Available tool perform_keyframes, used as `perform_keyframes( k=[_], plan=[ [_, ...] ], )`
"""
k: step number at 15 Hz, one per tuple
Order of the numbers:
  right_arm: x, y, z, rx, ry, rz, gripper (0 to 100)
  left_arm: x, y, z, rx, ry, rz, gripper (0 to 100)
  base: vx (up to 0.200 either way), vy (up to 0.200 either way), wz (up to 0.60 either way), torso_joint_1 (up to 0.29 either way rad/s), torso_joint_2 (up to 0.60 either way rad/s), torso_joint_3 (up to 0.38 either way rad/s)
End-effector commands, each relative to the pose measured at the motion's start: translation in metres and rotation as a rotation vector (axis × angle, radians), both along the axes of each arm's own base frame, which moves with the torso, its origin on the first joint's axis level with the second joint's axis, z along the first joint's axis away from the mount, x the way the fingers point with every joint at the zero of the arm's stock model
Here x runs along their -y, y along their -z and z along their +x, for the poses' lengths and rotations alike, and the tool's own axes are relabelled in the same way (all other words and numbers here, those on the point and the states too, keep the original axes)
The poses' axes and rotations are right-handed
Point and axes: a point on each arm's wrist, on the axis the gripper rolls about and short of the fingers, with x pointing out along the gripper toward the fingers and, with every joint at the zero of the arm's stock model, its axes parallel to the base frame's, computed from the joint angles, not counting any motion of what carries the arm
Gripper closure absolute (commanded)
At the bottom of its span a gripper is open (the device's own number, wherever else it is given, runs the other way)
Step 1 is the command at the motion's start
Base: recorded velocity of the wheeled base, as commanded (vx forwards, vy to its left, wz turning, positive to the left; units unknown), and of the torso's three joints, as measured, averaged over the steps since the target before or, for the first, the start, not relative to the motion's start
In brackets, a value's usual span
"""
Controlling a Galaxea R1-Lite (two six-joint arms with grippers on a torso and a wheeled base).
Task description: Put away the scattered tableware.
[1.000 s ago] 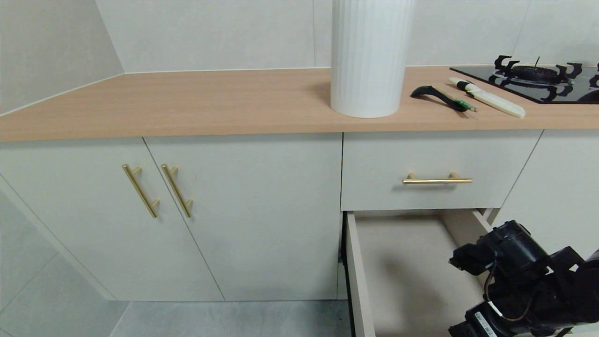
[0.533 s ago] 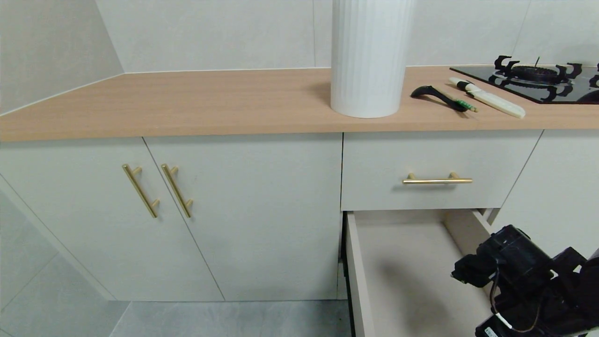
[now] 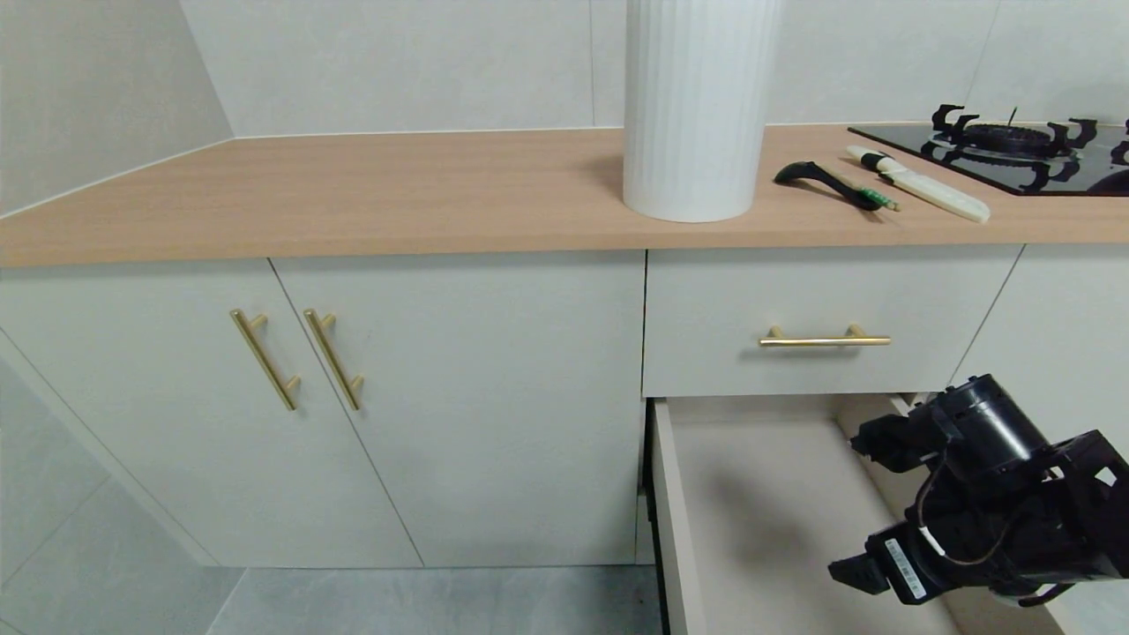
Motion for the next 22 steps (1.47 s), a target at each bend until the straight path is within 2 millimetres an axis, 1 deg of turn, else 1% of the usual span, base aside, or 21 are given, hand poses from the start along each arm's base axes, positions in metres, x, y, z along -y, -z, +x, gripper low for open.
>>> perform_keyframes(
  k=[1, 5, 10, 13, 22],
  plan=[
    [0.004, -0.004, 0.001, 0.033, 0.024, 0.021, 0, 0.000, 0.000, 0.000, -0.001, 0.000, 0.000, 0, 0.000, 0.000, 0.00, 0.000, 0.00, 0.000],
    [0.005, -0.007, 0.005, 0.131, 0.034, 0.064, 0, 0.000, 0.000, 0.000, 0.000, 0.001, 0.000, 0, 0.000, 0.000, 0.00, 0.000, 0.00, 0.000],
    [0.007, -0.020, 0.000, 0.193, 0.034, 0.092, 0, 0.000, 0.000, 0.000, -0.001, 0.000, 0.000, 0, 0.000, 0.000, 0.00, 0.008, -0.04, -0.034],
    [0.008, -0.025, 0.000, 0.228, 0.047, 0.092, 0, 0.000, 0.000, 0.000, -0.001, 0.000, 0.000, 0, 0.000, 0.000, 0.00, 0.076, -0.25, -0.264],
    [0.009, -0.029, -0.003, 0.247, 0.048, 0.099, 0, 0.000, 0.000, 0.000, -0.001, 0.000, 0.000, 0, 0.000, 0.000, 0.00, 0.175, -0.49, -0.291]
  ],
)
